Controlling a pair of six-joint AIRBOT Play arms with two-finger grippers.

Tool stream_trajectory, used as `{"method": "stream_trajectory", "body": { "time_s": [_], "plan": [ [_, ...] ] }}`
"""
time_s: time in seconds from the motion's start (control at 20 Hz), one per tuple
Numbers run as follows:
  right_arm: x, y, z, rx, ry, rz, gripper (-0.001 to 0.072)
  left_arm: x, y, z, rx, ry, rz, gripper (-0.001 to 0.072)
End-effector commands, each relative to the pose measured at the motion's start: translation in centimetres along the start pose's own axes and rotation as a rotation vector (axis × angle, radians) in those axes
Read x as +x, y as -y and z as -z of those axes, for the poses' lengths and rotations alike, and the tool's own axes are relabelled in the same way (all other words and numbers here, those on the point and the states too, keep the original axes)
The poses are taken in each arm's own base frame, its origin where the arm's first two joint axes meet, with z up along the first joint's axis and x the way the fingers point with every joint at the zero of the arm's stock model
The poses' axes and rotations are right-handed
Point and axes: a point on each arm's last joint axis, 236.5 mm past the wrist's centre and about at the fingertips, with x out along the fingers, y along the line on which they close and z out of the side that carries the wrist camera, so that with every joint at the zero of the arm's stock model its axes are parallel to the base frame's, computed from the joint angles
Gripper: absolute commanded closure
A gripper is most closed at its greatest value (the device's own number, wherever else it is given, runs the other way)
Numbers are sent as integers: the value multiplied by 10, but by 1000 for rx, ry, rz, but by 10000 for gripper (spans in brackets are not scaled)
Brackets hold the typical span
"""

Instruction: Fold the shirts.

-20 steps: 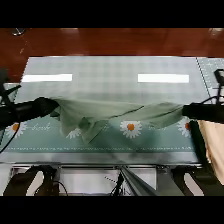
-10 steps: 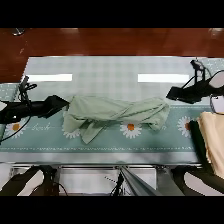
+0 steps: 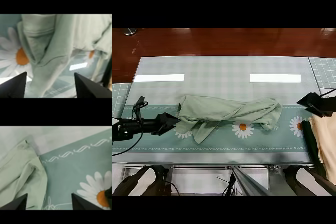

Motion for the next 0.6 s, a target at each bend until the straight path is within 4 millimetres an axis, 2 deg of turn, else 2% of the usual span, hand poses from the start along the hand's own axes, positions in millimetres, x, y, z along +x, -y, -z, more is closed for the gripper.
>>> {"method": "stream_trajectory", "body": {
  "time_s": [0.0,0.05,0.1,0.3,0.45,0.55],
  "plan": [
    [20,-2,25,72,-19,-104,83,19,20,1,31,38,119,15],
    [24,1,26,82,-14,-100,83,24,27,1,62,39,137,312],
    [25,1,26,82,-12,-100,83,29,33,2,107,37,147,673],
    [30,-7,21,93,-8,-149,83,29,44,-8,155,54,150,679],
    [40,-19,14,131,-12,-239,83,26,49,-15,171,67,151,679],
    [51,-19,8,155,-16,-265,83,26,49,-15,170,66,151,679]
  ]
}}
